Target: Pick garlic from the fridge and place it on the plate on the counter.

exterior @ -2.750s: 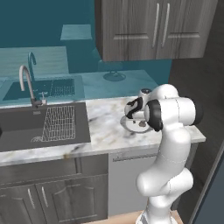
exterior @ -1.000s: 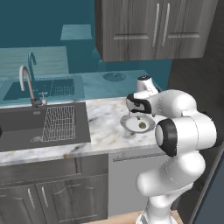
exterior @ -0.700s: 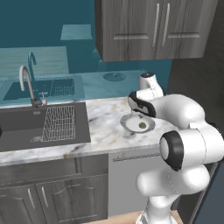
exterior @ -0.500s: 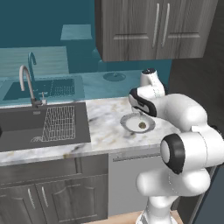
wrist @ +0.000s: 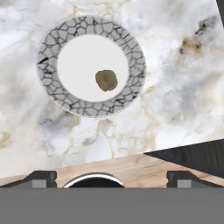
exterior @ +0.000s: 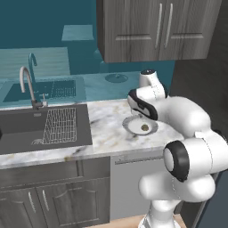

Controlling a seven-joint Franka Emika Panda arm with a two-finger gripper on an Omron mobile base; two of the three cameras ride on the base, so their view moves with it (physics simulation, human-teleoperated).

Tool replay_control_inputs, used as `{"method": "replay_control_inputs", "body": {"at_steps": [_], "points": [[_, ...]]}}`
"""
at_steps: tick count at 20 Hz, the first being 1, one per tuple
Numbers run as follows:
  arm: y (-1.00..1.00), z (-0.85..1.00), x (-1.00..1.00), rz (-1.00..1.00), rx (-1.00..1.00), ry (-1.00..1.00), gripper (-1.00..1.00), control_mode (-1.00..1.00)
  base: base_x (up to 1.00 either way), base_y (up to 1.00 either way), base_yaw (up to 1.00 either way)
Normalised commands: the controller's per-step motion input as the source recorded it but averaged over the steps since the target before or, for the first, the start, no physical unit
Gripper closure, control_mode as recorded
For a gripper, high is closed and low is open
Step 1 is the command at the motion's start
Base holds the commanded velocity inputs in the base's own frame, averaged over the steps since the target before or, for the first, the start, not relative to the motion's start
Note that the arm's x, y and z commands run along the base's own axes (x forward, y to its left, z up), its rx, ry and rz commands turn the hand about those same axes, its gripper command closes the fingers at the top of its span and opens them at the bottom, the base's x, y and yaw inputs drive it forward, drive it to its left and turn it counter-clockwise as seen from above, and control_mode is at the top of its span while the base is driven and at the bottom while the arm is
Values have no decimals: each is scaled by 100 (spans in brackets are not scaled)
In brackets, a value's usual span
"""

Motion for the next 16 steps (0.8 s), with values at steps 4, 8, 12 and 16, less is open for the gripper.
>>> {"method": "replay_control_inputs", "body": {"at_steps": [4,8,12,16], "points": [[7,-2,-28,0,5,-4,-100,-100,0,0,0],[2,-3,-33,0,9,-8,-100,-100,0,0,0],[0,0,-49,0,8,-18,-100,-100,0,0,0],[0,1,-52,0,5,-21,-100,-100,0,0,0]]}}
